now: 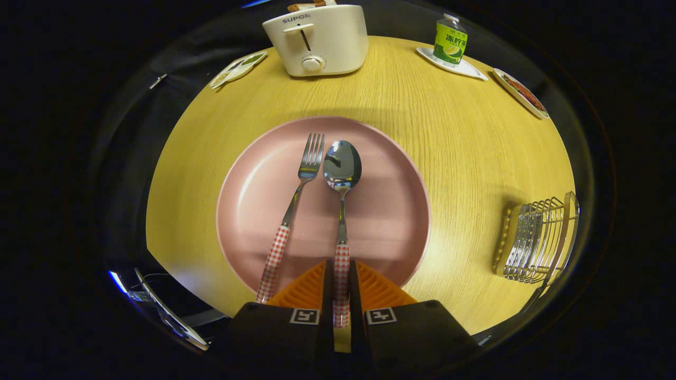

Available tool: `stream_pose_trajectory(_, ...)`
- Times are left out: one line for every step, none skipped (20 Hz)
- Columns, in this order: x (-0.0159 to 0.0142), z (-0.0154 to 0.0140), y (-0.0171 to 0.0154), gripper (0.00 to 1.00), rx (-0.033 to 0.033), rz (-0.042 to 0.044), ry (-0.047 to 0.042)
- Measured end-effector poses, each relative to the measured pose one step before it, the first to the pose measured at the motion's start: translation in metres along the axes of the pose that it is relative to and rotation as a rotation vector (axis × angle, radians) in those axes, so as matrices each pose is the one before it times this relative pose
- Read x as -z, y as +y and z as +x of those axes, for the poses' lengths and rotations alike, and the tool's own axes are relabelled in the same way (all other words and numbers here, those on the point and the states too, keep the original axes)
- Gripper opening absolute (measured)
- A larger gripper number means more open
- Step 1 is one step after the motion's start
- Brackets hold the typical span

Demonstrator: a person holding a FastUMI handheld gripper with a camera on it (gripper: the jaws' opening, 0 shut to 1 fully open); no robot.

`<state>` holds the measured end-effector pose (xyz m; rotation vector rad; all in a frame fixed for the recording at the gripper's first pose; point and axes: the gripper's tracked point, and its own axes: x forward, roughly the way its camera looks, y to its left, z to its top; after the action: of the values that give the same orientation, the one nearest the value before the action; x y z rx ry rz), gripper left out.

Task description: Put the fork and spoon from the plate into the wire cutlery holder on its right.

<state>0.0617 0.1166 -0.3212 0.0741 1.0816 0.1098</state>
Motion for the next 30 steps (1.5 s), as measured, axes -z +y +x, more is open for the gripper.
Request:
stream_pose_trajectory(-0.00016, -0.00158, -0.00072, 0.15, -0.00623, 0.00205, 0.00112)
stream_pose_trajectory(-0.00139, -0.00204, 0.00086, 0.15, -0.02059, -0.00132, -0.00699)
stream_pose_trajectory(0.00015, -0.00304, -0.00110, 0.13, -0.01371, 0.00109, 0.00313)
stream_pose_trajectory(0.00257, -0.00327, 0.00064, 0.11, -0.02335, 0.00140, 0.01001)
stream_pose_trajectory(0.00028, -0.00575, 0.00052, 0.11, -0.02226, 0.00530, 0.00633)
stream_pose_trajectory(-0.00060, -0.00565, 0.00003, 0.11, -0.01726, -0.00155, -0.00241)
stream_pose_trajectory(-0.00085, -0.00927, -0.00116, 0.11, -0.01276, -0.00484, -0.00345)
stream_pose_trajectory(0.00003, -0.01020, -0.00154, 0.11, -0.01351, -0.00585, -0.00619)
stream_pose_trajectory(-0.00055, -0.01033, -0.00210, 0.11, -0.00659, -0.01089, -0.00617)
stream_pose_trajectory(-0.00020, -0.01051, -0.00213, 0.11, -0.00839, -0.01485, -0.00998)
stream_pose_trajectory(-0.00007, -0.01229, -0.00482, 0.11, -0.00039, -0.01892, -0.00766)
stream_pose_trajectory(0.00190, -0.01173, -0.00485, 0.11, 0.00015, -0.01224, -0.00132)
stream_pose_trajectory(0.00197, -0.01133, -0.00378, 0.11, -0.00728, -0.00455, 0.00164)
stream_pose_trajectory(0.00238, -0.01134, -0.00346, 0.11, -0.00666, -0.00296, 0.00574)
stream_pose_trajectory(0.00317, -0.01138, -0.00562, 0.11, -0.00183, -0.00739, 0.00714)
stream_pose_trajectory(0.00467, -0.01264, -0.00786, 0.11, 0.00664, -0.01853, 0.00658)
stream_pose_trajectory(0.00202, -0.01159, -0.00885, 0.11, 0.01275, -0.03681, 0.00832)
stream_pose_trajectory(0.00409, -0.01361, -0.01045, 0.11, 0.01828, -0.04254, 0.00961)
stream_pose_trajectory(0.00282, -0.01237, -0.01237, 0.11, 0.02307, -0.03675, 0.01223)
stream_pose_trajectory(0.00304, -0.01251, -0.01201, 0.11, 0.01929, -0.02109, 0.01135)
stream_pose_trajectory(0.00310, -0.01176, -0.01031, 0.11, 0.01070, -0.00205, 0.01409)
stream_pose_trajectory(0.00467, -0.01055, -0.00911, 0.11, 0.00660, 0.00552, 0.01837)
stream_pose_trajectory(0.00332, -0.00860, -0.00972, 0.11, 0.00448, 0.00327, 0.01842)
stream_pose_trajectory(0.00242, -0.00682, -0.00958, 0.11, 0.00636, -0.00384, 0.01945)
stream_pose_trajectory(0.00477, -0.00443, -0.01106, 0.11, 0.01056, -0.01098, 0.02813)
stream_pose_trajectory(0.00720, -0.00382, -0.01135, 0.11, 0.01580, -0.01501, 0.03077)
stream_pose_trajectory(0.00591, -0.00148, -0.01042, 0.11, 0.01036, -0.01293, 0.03302)
stream_pose_trajectory(0.00682, 0.00010, -0.00846, 0.11, 0.00389, -0.01063, 0.04134)
stream_pose_trajectory(0.00700, 0.00027, -0.00685, 0.11, -0.00025, -0.00775, 0.04162)
stream_pose_trajectory(0.00533, 0.00083, -0.00528, 0.11, -0.00106, -0.00982, 0.03611)
